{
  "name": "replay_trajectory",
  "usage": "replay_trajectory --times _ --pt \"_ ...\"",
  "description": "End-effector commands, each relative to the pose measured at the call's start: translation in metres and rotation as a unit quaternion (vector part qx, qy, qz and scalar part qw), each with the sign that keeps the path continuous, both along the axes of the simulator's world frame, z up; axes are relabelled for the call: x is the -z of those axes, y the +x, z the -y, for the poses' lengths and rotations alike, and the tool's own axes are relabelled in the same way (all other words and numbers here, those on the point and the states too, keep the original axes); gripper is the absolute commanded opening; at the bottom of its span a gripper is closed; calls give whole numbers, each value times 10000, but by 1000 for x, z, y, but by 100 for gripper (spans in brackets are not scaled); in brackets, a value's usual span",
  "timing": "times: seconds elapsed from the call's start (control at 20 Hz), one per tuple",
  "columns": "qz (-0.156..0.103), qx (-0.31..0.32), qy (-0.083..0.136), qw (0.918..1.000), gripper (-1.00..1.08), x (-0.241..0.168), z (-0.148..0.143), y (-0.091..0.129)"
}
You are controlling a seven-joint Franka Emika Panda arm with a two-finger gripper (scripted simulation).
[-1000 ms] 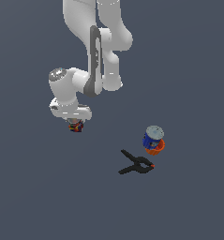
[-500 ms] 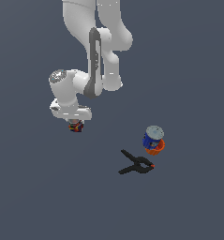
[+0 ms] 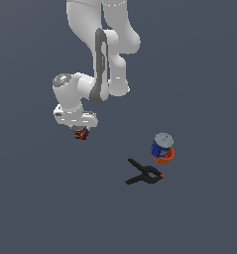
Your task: Pick up a designated object from a clutter of objects.
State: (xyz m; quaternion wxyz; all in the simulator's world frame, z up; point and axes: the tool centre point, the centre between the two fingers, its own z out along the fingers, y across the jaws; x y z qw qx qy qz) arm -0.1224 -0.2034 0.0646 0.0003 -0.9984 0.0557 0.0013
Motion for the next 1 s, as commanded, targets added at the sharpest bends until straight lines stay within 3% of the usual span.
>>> replay_trajectory --times 0.0,0.45,0.95 --pt "15 -2 -5 10000 -100 -6 -3 2" --pt "12 0 -8 10000 -100 -45 -31 9" --pt "7 4 -35 10000 -100 -127 -87 25"
